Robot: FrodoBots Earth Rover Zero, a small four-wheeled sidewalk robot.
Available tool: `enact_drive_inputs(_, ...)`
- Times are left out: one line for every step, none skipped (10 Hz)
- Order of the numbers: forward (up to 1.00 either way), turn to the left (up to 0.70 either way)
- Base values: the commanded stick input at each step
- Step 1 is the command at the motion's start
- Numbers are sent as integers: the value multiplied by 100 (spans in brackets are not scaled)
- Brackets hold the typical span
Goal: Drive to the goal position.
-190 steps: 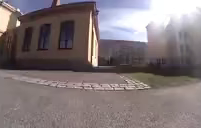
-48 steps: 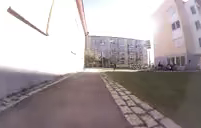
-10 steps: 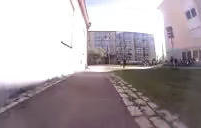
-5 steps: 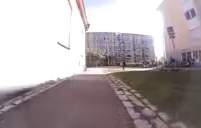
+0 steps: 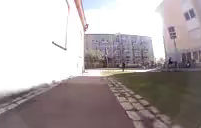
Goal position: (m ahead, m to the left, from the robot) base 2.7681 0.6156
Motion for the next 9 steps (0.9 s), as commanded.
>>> enact_drive_inputs(70, 0)
enact_drive_inputs(70, 0)
enact_drive_inputs(70, 0)
enact_drive_inputs(70, 0)
enact_drive_inputs(70, 0)
enact_drive_inputs(70, 0)
enact_drive_inputs(70, 0)
enact_drive_inputs(70, 0)
enact_drive_inputs(70, 0)
